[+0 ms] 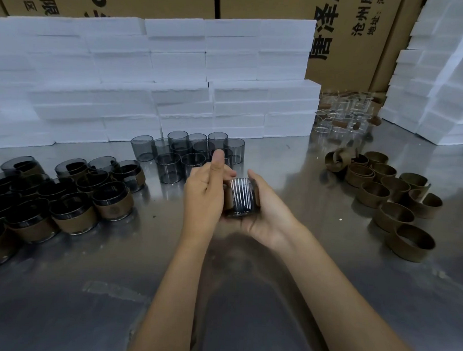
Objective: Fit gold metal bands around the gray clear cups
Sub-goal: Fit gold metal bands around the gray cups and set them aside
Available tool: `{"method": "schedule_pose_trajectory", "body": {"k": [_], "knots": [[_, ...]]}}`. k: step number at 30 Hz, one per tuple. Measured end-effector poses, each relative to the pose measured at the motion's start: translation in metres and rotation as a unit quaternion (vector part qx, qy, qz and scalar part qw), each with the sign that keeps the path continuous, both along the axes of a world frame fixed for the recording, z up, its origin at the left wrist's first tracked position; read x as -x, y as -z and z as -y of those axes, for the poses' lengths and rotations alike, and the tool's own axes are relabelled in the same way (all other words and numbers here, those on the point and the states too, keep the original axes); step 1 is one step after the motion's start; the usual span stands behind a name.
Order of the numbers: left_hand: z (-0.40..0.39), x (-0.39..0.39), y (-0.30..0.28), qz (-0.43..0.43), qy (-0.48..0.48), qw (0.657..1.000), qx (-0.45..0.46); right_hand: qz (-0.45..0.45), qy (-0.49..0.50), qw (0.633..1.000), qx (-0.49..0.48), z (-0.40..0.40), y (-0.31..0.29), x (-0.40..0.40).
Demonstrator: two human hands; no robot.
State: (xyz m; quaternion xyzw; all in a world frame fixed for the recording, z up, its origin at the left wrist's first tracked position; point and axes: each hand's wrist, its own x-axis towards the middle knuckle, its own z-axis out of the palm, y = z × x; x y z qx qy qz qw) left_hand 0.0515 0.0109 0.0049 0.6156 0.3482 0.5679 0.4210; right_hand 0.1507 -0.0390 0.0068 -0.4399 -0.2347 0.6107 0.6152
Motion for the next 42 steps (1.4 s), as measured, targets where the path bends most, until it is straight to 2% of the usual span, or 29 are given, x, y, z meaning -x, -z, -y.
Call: {"method": "schedule_pose_trajectory", "body": {"k": [3, 8, 13, 22, 25, 27, 29, 30, 31, 33, 35, 36, 38, 42], "knots": [[0.004, 0.000, 0.000, 0.031, 0.031, 0.997, 0.055, 0.001, 0.044, 0.999, -0.024, -0.001, -0.001, -0.004], [0.003, 0.002, -0.004, 0.031, 0.050, 0.994, 0.094, 0.021, 0.083, 0.995, -0.050, 0.002, -0.005, -0.013], [0.015, -0.018, 0.000, 0.015, 0.092, 0.991, 0.095, 0.027, 0.108, 0.992, -0.052, -0.002, 0.000, -0.011], [0.018, -0.025, 0.008, 0.019, 0.079, 0.993, 0.082, 0.036, 0.140, 0.990, 0.004, -0.003, 0.004, -0.008], [0.020, -0.025, 0.011, -0.013, 0.068, 0.997, 0.037, 0.044, 0.177, 0.983, 0.001, -0.005, 0.002, -0.007], [0.019, -0.025, 0.017, -0.065, 0.066, 0.996, 0.019, 0.055, 0.178, 0.982, -0.008, -0.007, 0.001, -0.008], [0.017, -0.025, 0.019, -0.113, 0.056, 0.992, 0.023, 0.034, 0.165, 0.986, -0.004, -0.006, -0.001, -0.008], [0.016, -0.025, 0.019, -0.110, 0.051, 0.992, 0.041, 0.025, 0.165, 0.986, -0.006, -0.005, -0.001, -0.009], [0.015, -0.023, 0.017, -0.075, 0.047, 0.994, 0.070, 0.023, 0.166, 0.986, -0.015, -0.005, -0.002, -0.011], [0.010, -0.017, 0.012, 0.076, 0.063, 0.983, 0.153, 0.059, 0.169, 0.983, -0.047, -0.006, -0.004, -0.016], [0.004, -0.009, 0.005, 0.225, 0.131, 0.941, 0.215, 0.116, 0.163, 0.977, -0.080, -0.005, -0.006, -0.017], [0.002, -0.006, 0.004, 0.264, 0.155, 0.923, 0.234, 0.142, 0.153, 0.974, -0.086, -0.005, -0.005, -0.017], [0.001, -0.003, 0.002, 0.285, 0.170, 0.907, 0.261, 0.157, 0.115, 0.976, -0.094, -0.004, 0.000, -0.015], [0.001, -0.002, 0.002, 0.272, 0.168, 0.904, 0.283, 0.133, 0.075, 0.983, -0.107, -0.002, 0.002, -0.017]]}}
